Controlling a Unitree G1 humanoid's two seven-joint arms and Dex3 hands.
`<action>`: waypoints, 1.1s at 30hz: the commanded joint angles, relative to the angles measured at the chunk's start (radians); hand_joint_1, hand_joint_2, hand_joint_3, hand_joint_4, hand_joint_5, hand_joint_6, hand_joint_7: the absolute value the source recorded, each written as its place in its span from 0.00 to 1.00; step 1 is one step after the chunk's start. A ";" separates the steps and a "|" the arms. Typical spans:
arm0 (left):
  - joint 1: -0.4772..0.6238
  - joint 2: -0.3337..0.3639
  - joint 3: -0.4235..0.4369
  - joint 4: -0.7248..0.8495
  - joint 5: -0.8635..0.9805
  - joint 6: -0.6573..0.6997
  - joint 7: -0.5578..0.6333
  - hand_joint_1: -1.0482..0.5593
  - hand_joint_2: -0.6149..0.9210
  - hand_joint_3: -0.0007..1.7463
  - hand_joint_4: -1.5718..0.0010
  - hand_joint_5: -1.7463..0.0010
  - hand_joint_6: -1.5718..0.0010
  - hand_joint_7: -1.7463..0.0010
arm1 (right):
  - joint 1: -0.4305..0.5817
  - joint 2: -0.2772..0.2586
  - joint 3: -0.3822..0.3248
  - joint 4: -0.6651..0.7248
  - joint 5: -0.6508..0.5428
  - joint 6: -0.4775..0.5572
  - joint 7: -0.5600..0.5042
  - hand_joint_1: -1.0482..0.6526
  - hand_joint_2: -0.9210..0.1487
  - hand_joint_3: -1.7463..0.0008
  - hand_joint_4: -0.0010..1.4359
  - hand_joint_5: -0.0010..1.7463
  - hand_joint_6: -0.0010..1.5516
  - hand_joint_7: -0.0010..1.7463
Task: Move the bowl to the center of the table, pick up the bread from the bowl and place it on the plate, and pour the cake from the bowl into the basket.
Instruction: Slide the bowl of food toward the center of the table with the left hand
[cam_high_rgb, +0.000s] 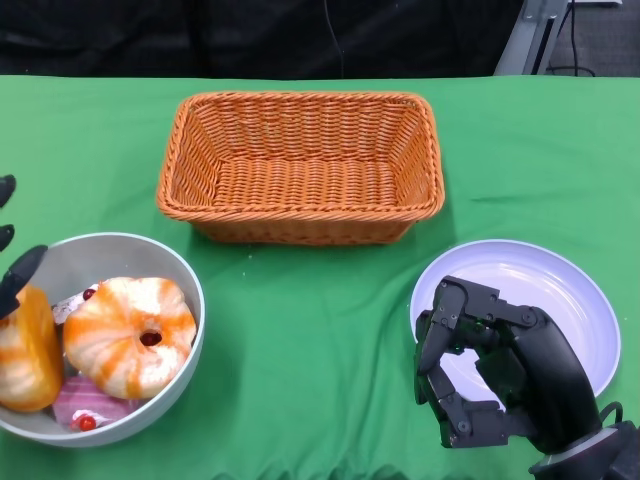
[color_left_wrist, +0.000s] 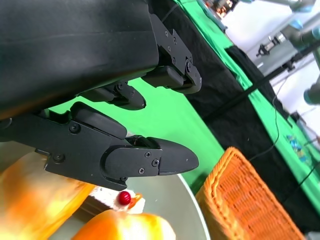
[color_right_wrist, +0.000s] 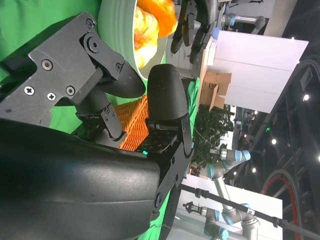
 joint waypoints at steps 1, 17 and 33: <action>-0.021 0.036 -0.019 0.047 0.013 -0.044 -0.012 0.22 1.00 0.25 0.63 0.98 0.70 0.99 | -0.003 -0.007 -0.002 -0.003 0.001 -0.010 -0.001 0.56 0.47 0.22 0.61 1.00 0.44 0.95; -0.030 0.050 -0.080 0.112 0.031 -0.065 -0.043 0.20 1.00 0.24 0.61 0.99 0.69 0.99 | -0.009 0.001 -0.001 0.018 0.009 -0.027 0.002 0.56 0.47 0.21 0.61 1.00 0.44 0.95; 0.038 -0.015 -0.063 -0.133 -0.096 0.258 -0.139 0.26 1.00 0.29 0.68 1.00 0.75 1.00 | 0.002 -0.002 0.003 0.004 0.004 -0.012 0.003 0.57 0.45 0.24 0.60 1.00 0.43 0.96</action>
